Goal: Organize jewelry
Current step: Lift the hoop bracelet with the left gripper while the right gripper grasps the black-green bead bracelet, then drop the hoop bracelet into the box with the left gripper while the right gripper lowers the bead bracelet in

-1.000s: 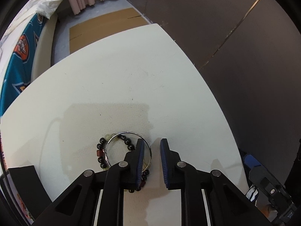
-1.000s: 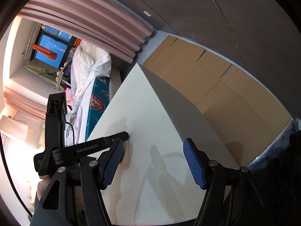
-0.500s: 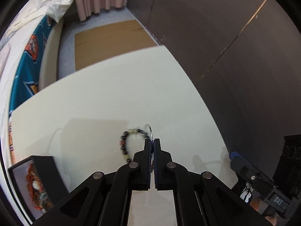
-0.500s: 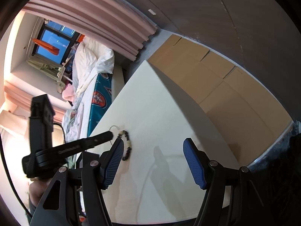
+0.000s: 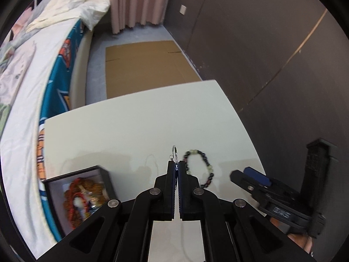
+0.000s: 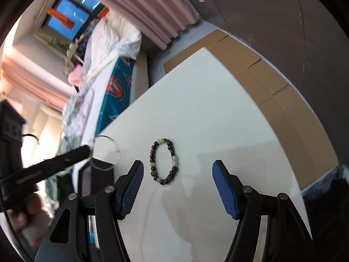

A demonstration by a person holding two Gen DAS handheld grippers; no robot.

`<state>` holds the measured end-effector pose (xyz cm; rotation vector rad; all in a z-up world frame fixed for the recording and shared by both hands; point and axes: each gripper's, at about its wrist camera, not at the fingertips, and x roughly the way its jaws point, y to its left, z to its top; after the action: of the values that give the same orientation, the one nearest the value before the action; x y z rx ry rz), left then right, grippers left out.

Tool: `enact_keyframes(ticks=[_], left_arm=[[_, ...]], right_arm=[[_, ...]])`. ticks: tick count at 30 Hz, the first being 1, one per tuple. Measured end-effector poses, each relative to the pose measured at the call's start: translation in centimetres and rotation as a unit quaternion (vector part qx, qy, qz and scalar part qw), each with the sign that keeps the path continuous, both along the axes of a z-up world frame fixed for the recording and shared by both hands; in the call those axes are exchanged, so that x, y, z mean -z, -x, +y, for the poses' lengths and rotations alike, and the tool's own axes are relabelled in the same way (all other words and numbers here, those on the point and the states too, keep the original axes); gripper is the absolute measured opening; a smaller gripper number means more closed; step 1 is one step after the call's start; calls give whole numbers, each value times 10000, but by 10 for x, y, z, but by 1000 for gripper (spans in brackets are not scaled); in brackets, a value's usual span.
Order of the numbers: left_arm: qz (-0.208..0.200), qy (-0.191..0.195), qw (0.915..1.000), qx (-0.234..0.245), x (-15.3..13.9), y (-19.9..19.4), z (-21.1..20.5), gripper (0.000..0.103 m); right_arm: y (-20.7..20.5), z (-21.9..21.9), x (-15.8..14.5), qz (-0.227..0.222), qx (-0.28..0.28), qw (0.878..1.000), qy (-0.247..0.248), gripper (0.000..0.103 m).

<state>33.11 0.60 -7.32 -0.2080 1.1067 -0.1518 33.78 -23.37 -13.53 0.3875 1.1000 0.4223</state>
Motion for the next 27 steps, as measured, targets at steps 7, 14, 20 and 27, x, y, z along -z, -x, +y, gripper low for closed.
enact_keyframes(ticks=[7, 14, 20, 27], left_arm=[[-142, 127, 9995, -266, -15, 19, 40, 1], [-294, 340, 9977, -501, -25, 50, 74, 1], [-305, 547, 9966, -540, -18, 66, 87, 1], [-163, 792, 9954, -508, -2, 79, 97, 2]], right_arm=[[-21, 49, 13, 60, -678, 9912, 1131, 46], [-20, 69, 8, -232, -905, 9782, 1857, 9], [0, 69, -24, -574, -881, 9824, 1541, 9], [26, 80, -67, -939, -922, 9833, 1258, 9]])
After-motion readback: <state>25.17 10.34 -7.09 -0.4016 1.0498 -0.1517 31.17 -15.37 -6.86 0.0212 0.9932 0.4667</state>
